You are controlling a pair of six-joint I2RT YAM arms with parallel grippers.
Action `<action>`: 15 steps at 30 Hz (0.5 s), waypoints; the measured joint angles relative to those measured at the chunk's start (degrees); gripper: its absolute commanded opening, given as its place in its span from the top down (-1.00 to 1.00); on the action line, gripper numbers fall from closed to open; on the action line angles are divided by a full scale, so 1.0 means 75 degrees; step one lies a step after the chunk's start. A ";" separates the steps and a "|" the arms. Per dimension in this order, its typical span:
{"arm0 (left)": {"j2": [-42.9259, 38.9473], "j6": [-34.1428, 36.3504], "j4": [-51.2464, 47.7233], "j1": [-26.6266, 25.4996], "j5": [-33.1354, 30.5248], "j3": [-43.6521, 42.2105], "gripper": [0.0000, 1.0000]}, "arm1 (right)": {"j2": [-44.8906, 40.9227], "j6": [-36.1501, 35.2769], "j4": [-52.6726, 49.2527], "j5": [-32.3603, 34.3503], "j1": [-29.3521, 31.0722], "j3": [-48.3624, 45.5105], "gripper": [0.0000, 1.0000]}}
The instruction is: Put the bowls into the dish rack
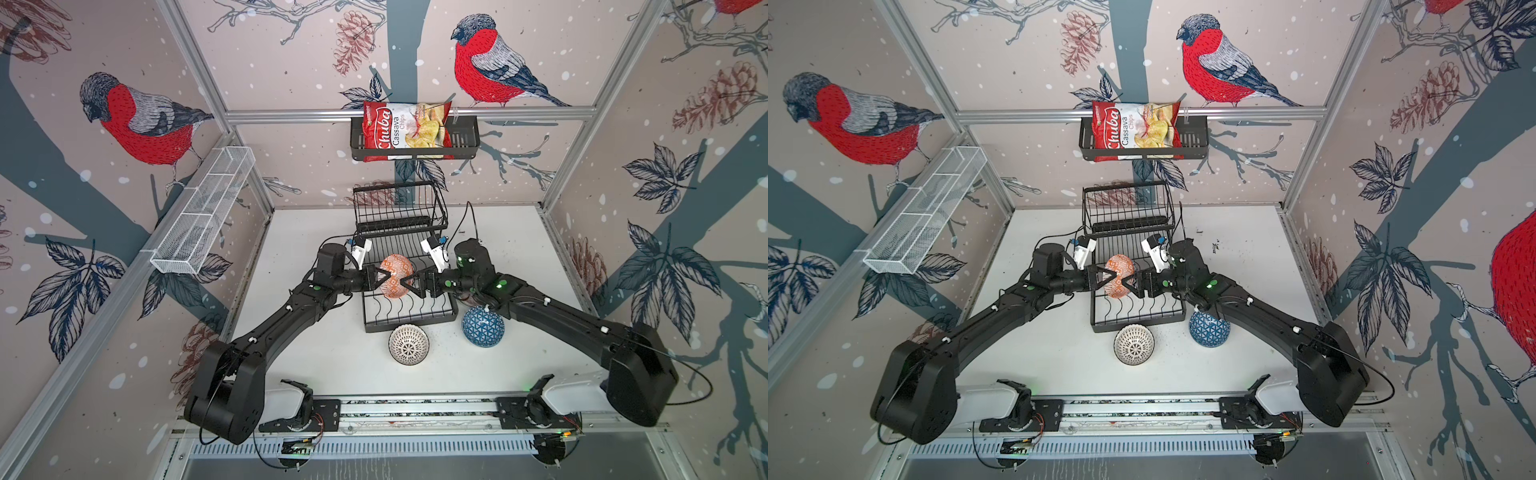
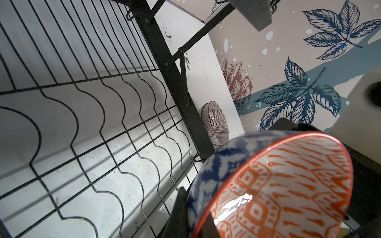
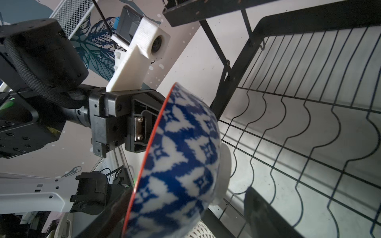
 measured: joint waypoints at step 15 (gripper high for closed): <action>0.0015 -0.0099 0.0504 0.0058 0.0102 -0.0003 1.00 | 0.0274 0.0373 0.0353 -0.0414 0.0003 0.0157 -0.29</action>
